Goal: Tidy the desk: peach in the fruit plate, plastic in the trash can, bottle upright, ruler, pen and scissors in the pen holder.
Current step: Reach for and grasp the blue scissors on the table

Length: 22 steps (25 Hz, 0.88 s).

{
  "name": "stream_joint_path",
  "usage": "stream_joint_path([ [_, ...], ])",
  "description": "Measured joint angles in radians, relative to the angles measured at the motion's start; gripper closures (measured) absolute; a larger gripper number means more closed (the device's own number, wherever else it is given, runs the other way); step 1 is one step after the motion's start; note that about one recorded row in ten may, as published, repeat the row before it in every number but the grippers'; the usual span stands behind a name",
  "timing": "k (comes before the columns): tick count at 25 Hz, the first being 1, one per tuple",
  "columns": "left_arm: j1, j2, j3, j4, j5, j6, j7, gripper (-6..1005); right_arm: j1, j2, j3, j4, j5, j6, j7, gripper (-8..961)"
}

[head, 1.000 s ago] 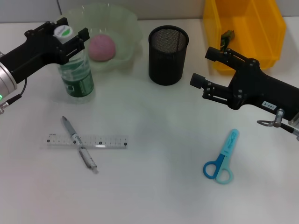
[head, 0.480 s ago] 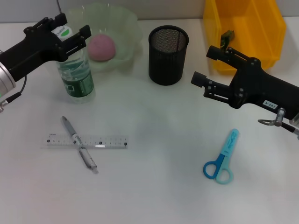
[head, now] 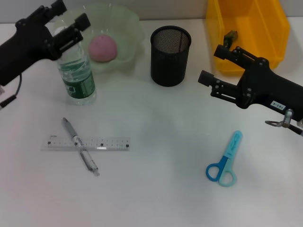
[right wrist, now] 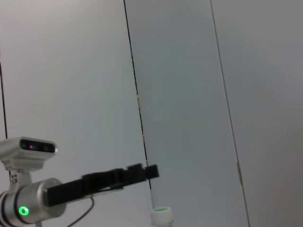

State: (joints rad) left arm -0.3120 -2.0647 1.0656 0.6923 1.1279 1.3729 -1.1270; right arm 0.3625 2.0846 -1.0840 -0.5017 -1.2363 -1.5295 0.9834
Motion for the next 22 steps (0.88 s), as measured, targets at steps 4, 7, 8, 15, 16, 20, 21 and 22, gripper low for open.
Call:
stream_joint_path([
  [4,0.009,0.003,0.008,-0.003,0.017,0.143,0.011,241,-0.005,-0.002,0.004,0.0,0.0,-0.001,0.006,133],
  [7,-0.002,0.004,0.012,0.0,0.128,0.319,0.038,243,-0.012,-0.002,0.004,0.0,0.0,-0.006,0.009,133],
  [8,-0.002,0.004,0.012,0.0,0.128,0.319,0.038,243,-0.012,-0.002,0.004,0.0,0.0,-0.006,0.009,133],
  [15,-0.09,0.0,0.011,-0.005,0.376,0.404,-0.074,245,-0.049,-0.024,0.005,-0.074,-0.024,-0.062,0.117,133],
  [16,-0.094,-0.001,0.009,-0.008,0.386,0.397,-0.077,245,-0.059,-0.032,0.008,-0.103,-0.038,-0.071,0.144,133],
  [20,-0.097,-0.004,0.003,-0.016,0.392,0.385,-0.072,245,-0.09,-0.048,0.1,-0.307,-0.215,-0.127,0.326,133],
  [21,-0.098,-0.004,0.002,-0.016,0.391,0.383,-0.072,245,-0.092,-0.049,0.139,-0.373,-0.282,-0.15,0.382,133],
  [22,-0.099,-0.005,0.002,-0.019,0.391,0.376,-0.072,245,-0.081,-0.048,0.205,-0.512,-0.416,-0.203,0.497,133],
])
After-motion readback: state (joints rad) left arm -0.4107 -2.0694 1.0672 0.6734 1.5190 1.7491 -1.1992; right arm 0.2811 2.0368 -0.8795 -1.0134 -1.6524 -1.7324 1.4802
